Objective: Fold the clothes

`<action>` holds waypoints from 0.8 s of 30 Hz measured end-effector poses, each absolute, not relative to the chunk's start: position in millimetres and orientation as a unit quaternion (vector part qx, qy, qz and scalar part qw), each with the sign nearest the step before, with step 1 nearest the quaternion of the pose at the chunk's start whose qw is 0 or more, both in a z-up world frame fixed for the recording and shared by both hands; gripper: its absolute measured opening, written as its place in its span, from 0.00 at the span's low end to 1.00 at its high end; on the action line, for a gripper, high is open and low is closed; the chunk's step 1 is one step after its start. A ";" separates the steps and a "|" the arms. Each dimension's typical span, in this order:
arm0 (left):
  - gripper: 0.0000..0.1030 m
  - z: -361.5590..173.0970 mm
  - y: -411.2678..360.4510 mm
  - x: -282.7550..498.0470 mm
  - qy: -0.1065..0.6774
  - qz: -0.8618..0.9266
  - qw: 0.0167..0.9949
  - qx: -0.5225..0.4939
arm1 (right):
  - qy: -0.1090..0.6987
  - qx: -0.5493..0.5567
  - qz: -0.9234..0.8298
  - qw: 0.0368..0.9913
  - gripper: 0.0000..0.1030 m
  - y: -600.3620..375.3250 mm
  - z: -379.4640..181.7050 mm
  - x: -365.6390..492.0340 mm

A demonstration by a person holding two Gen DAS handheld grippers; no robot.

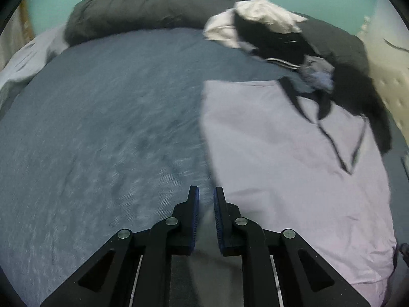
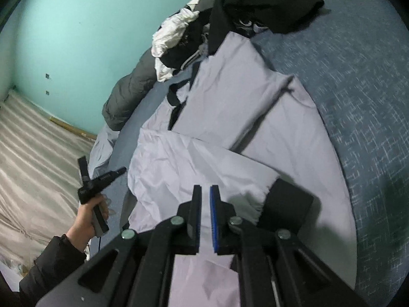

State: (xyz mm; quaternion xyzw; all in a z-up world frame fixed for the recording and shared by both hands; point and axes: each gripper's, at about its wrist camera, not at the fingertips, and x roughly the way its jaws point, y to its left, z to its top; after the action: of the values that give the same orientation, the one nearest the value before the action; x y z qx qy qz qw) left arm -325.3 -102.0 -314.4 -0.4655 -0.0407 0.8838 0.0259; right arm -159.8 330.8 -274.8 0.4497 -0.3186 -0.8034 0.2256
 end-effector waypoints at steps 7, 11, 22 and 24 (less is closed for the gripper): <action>0.15 -349.6 -91.0 -341.6 -0.005 0.852 0.012 -0.524 | -0.313 0.485 -0.796 0.182 0.07 339.6 -294.4 -162.5; 0.15 -336.5 -100.4 -337.8 -0.012 0.864 -0.002 -0.503 | -0.316 0.497 -0.796 0.142 0.07 352.6 -303.6 -162.1; 0.24 -338.6 -111.7 -319.5 -0.034 0.858 0.001 -0.512 | -0.334 0.488 -0.791 0.159 0.07 353.0 -301.1 -158.3; 0.27 -338.0 -117.9 -316.3 -0.042 0.859 -0.006 -0.510 | -0.336 0.490 -0.791 0.144 0.07 359.3 -303.7 -158.5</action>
State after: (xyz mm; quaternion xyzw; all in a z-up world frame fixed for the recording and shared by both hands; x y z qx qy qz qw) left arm -316.3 -117.9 -338.0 -0.5096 -0.0416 0.8594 -0.0063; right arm -158.5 359.3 -303.7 0.4902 -0.3356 -0.7914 0.1442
